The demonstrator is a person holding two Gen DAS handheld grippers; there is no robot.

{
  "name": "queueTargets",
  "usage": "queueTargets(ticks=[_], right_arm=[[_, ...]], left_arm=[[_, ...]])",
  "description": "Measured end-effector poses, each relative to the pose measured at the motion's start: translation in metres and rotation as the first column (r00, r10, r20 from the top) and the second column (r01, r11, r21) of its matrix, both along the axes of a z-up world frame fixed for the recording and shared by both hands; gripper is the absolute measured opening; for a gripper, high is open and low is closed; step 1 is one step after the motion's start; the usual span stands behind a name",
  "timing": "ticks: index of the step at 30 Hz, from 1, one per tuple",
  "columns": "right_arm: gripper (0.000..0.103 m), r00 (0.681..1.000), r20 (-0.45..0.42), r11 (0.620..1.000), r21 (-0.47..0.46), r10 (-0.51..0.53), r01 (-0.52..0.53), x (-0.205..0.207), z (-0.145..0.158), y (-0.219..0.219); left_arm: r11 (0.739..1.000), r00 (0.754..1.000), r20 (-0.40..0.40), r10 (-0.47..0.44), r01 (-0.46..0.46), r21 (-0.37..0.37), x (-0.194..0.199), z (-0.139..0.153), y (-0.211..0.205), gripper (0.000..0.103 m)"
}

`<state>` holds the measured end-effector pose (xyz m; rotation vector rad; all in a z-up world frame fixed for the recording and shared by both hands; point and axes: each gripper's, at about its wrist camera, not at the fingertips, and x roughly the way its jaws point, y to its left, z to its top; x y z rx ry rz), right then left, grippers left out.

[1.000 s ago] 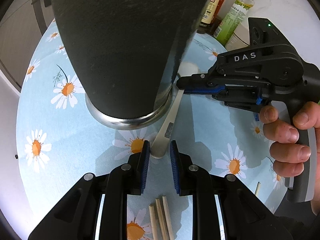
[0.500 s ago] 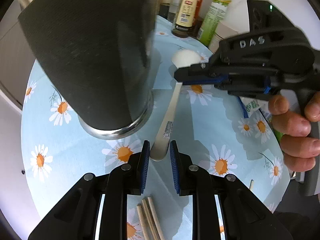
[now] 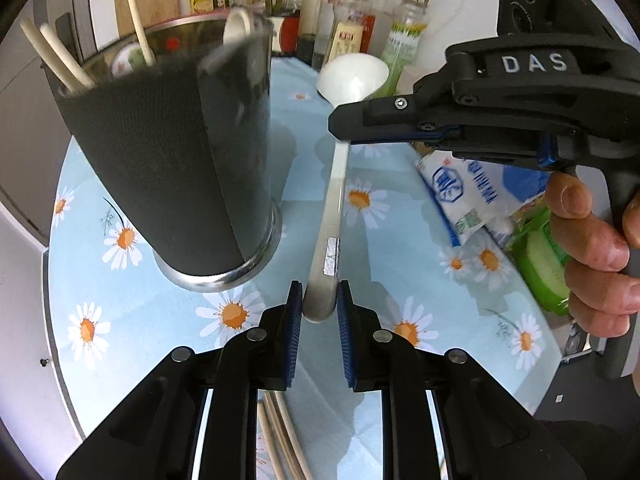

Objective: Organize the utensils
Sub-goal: 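Lift the white spoon with the right tool above the holder, then lower the white spoon into the holder and open the right tool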

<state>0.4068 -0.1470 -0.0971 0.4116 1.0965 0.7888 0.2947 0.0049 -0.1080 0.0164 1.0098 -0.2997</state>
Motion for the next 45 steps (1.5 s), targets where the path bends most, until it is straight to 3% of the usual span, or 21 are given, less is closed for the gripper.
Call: queueTargets(ticks=[13, 23, 35, 45], right_arm=[[0.008, 0.972, 0.223, 0.995, 0.042, 0.077, -0.089, -0.02, 0.09, 0.016], [0.008, 0.943, 0.322, 0.99, 0.075, 0.09, -0.12, -0.013, 0.138, 0.026], [0.008, 0.915, 0.383, 0.987, 0.043, 0.127, -0.155, 0.016, 0.151, 0.056], [0.007, 0.898, 0.412, 0.985, 0.007, 0.154, -0.172, 0.035, 0.147, 0.07]], left_arm=[[1.0, 0.988, 0.155, 0.011, -0.012, 0.005, -0.016, 0.08, 0.017, 0.016], [1.0, 0.974, 0.225, 0.023, -0.027, 0.012, 0.0, 0.107, 0.026, 0.015], [0.998, 0.971, 0.232, 0.057, -0.059, 0.002, 0.039, 0.115, 0.051, 0.015], [0.996, 0.968, 0.241, 0.064, -0.078, 0.051, 0.063, 0.112, 0.053, 0.015]])
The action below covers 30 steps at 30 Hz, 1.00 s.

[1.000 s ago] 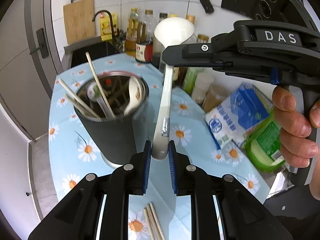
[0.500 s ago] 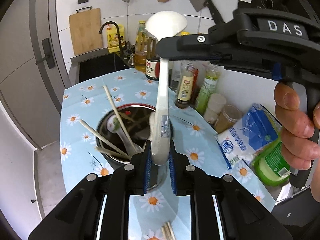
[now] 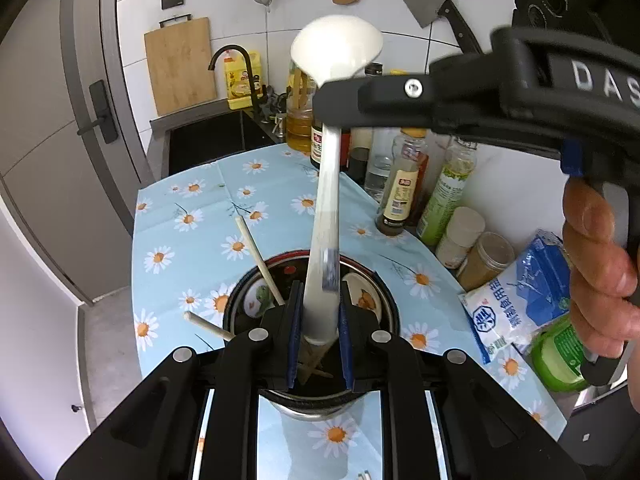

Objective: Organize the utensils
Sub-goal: 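Lower the white spoon into the holder and open the right tool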

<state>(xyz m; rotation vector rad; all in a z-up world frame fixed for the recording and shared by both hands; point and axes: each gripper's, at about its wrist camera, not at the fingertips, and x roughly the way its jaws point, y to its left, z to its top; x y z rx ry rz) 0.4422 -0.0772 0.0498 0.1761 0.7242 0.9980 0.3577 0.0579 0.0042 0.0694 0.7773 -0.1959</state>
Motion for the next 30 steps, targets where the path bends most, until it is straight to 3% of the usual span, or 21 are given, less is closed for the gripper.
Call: queueTargets(ticks=[11, 14, 16, 30], right_arm=[[0.008, 0.998, 0.056, 0.997, -0.082, 0.015, -0.01, -0.009, -0.011, 0.008], [0.008, 0.999, 0.05, 0.996, -0.091, 0.018, -0.014, -0.009, -0.017, 0.01], [0.009, 0.999, 0.048, 0.996, -0.091, 0.015, -0.011, -0.008, -0.019, 0.01], [0.02, 0.997, -0.08, 0.998, -0.063, 0.011, -0.016, -0.002, -0.04, -0.007]], left_arm=[[1.0, 1.0, 0.008, 0.026, -0.026, -0.007, 0.002, 0.004, 0.002, 0.016], [0.999, 0.999, 0.008, 0.032, -0.032, -0.005, 0.001, 0.005, 0.002, 0.029], [0.999, 0.999, 0.013, 0.036, -0.036, -0.002, 0.0, 0.006, 0.003, 0.031], [0.998, 0.998, 0.034, 0.056, -0.056, -0.008, -0.014, 0.016, 0.008, 0.031]])
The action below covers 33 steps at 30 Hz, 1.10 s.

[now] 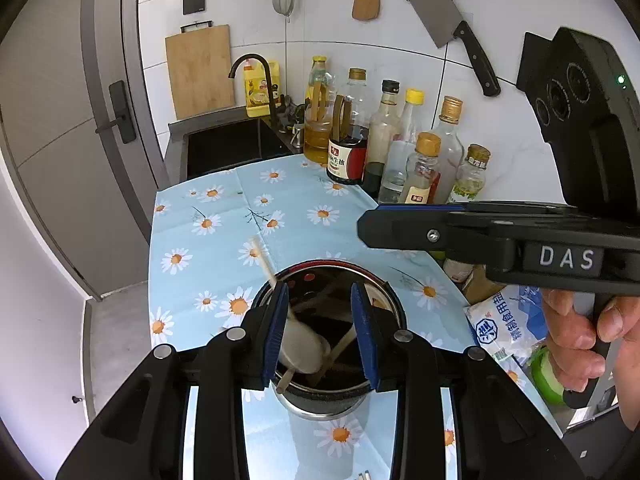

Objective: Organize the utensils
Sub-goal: 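Lower the white spoon into the holder and open the right tool, then move both tools back toward the loose chopsticks on the table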

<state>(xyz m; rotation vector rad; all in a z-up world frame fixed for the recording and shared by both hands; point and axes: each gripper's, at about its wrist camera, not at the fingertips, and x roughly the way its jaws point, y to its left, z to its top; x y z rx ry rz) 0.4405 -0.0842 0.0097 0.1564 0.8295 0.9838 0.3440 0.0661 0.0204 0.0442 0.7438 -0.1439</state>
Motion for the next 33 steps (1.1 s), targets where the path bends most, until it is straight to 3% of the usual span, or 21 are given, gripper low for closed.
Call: queueTargets(ticks=[11, 21, 23, 27, 33], right_arm=[[0.02, 0.998, -0.023, 0.998, 0.012, -0.061, 0.062, -0.027, 0.008, -0.025], [0.02, 0.991, -0.066, 0.993, -0.009, -0.117, 0.116, -0.077, 0.018, -0.047], [0.025, 0.989, -0.068, 0.991, -0.014, -0.135, 0.134, -0.089, 0.021, -0.051], [0.026, 0.982, -0.069, 0.984, -0.043, -0.177, 0.174, -0.116, 0.024, -0.058], [0.03, 0.963, -0.137, 0.971, -0.086, -0.233, 0.222, -0.148, 0.013, -0.065]], left_arm=[[0.999, 0.998, 0.043, -0.036, 0.036, -0.015, -0.035, 0.023, -0.01, 0.031], [0.997, 0.999, 0.004, -0.048, 0.048, -0.062, -0.072, 0.024, -0.004, 0.031], [0.997, 0.999, -0.004, -0.052, 0.051, -0.058, -0.079, 0.023, -0.001, 0.031], [0.995, 0.997, -0.024, -0.078, 0.076, -0.061, -0.096, 0.021, 0.005, 0.031], [0.99, 0.991, -0.054, -0.118, 0.114, -0.082, -0.114, 0.018, 0.012, 0.031]])
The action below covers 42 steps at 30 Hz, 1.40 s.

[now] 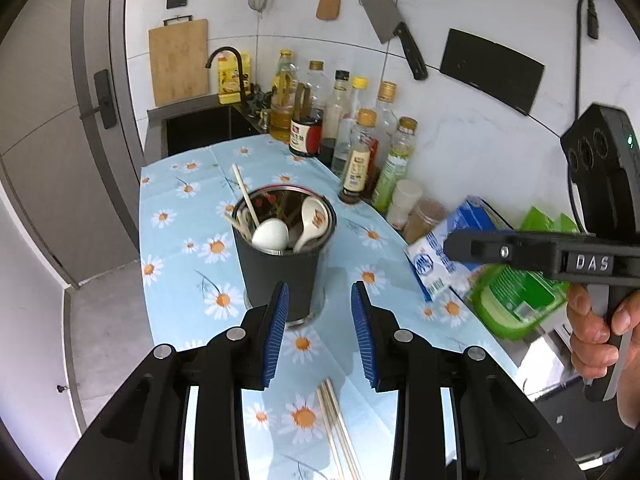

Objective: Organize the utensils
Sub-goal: 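Move both tools back toward the loose chopsticks on the table, then close the right tool on a single loose wooden chopstick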

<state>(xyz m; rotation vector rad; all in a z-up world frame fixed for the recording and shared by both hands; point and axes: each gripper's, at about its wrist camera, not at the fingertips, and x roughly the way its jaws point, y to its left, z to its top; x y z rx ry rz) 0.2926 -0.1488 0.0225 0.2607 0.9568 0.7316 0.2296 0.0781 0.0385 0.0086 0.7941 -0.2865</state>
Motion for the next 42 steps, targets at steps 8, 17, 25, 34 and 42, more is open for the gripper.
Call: queueTargets(ticks=[8, 17, 25, 34, 42], right_arm=[[0.032, 0.984, -0.147, 0.992, -0.091, -0.1, 0.087, -0.036, -0.04, -0.007], [0.04, 0.911, -0.331, 0.955, -0.246, -0.245, 0.167, -0.06, -0.101, -0.021], [0.04, 0.834, -0.443, 0.926, -0.325, -0.329, 0.192, -0.074, -0.145, -0.028], [0.039, 0.74, -0.533, 0.899, -0.375, -0.41, 0.227, -0.068, -0.176, -0.03], [0.026, 0.649, -0.608, 0.884, -0.386, -0.458, 0.262, -0.065, -0.198, -0.033]], left_arm=[[0.998, 0.997, -0.06, -0.053, 0.051, -0.036, -0.024, -0.025, 0.005, 0.031], [0.995, 0.982, -0.163, -0.091, 0.082, -0.059, -0.039, -0.074, 0.006, 0.031], [0.995, 0.962, -0.261, -0.083, 0.065, -0.077, -0.049, -0.119, 0.014, 0.031], [0.993, 0.938, -0.337, -0.084, 0.049, -0.11, -0.056, -0.145, 0.016, 0.031], [0.992, 0.917, -0.388, -0.088, 0.045, -0.119, -0.062, -0.165, 0.015, 0.031]])
